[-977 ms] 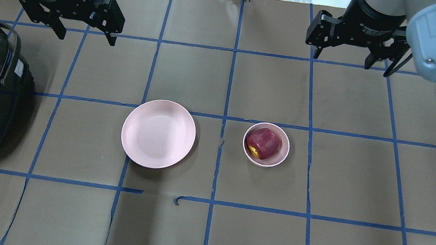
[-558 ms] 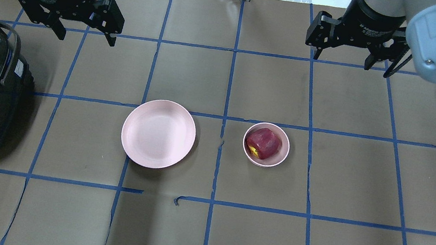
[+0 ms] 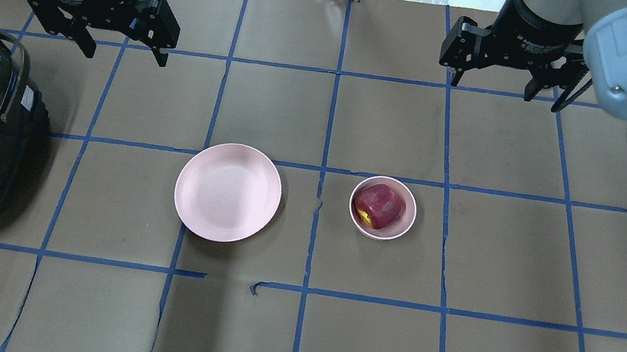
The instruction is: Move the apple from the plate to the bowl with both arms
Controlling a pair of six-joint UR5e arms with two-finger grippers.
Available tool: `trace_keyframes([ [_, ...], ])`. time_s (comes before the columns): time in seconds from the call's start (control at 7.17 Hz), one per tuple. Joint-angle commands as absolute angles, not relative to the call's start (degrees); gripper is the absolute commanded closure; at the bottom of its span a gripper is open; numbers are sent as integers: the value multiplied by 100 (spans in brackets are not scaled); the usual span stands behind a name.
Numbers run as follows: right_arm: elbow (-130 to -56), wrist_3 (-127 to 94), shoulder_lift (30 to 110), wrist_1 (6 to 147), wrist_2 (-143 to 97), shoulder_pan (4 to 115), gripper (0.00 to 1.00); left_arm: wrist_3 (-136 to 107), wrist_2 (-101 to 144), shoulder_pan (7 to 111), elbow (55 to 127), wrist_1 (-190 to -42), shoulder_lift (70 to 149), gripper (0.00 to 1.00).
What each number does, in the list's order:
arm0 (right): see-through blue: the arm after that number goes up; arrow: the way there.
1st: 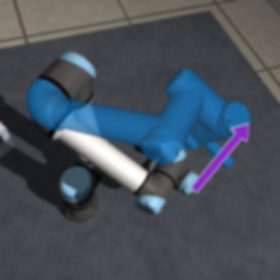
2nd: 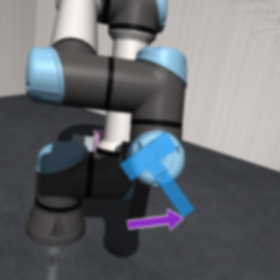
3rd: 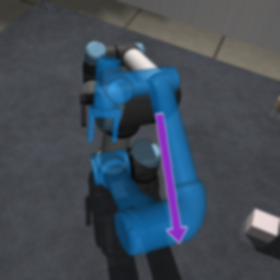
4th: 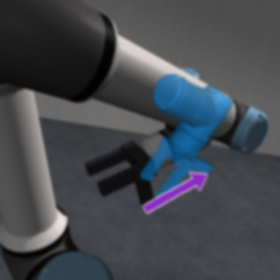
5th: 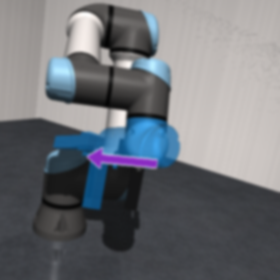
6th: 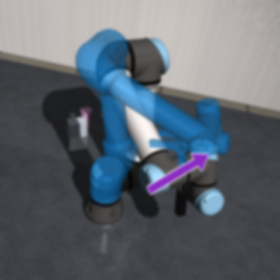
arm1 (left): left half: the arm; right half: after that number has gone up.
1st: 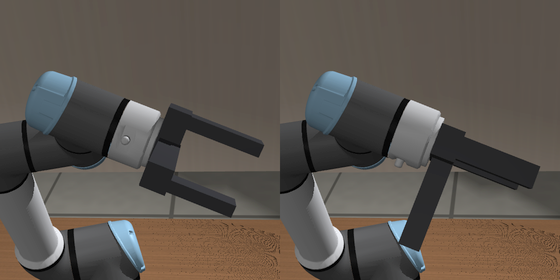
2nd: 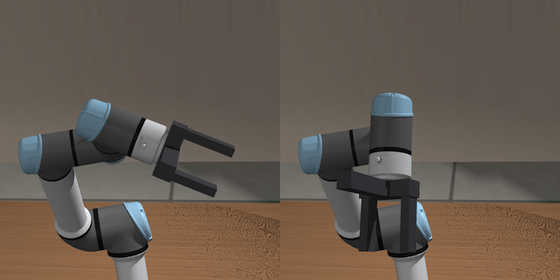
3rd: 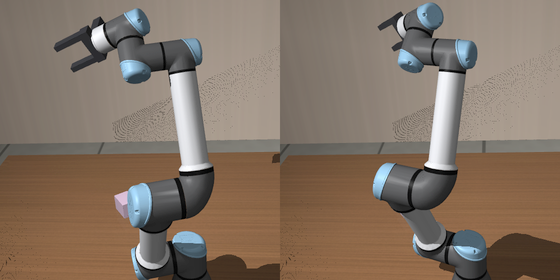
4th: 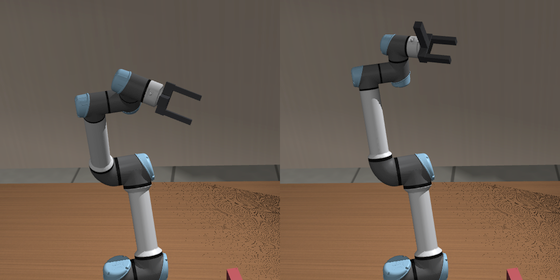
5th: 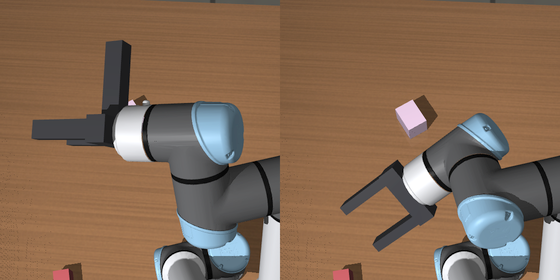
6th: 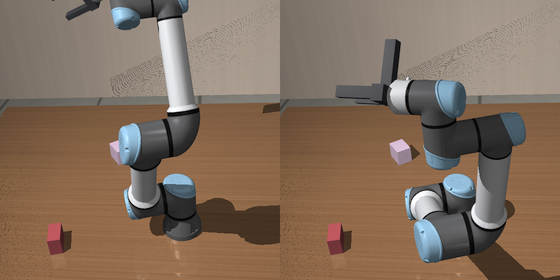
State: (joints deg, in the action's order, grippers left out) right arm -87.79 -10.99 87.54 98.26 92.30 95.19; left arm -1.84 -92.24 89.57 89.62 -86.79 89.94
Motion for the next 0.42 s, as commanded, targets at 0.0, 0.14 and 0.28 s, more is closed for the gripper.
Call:
trace_keyframes([
  [0.0, -8806, -1099, 8763, 9826, 9237, 9519, 0, -193, -9220, 8956, 8965, -8675, 8974, 0],
  [0.14, -8824, -1099, 8754, 9826, 9229, 9519, 0, -228, -9220, 8956, 8956, -8657, 8974, 0],
  [0.28, -8824, -1099, 8763, 9826, 9237, 9519, 0, -220, -9220, 8956, 8965, -8605, 8974, 0],
])
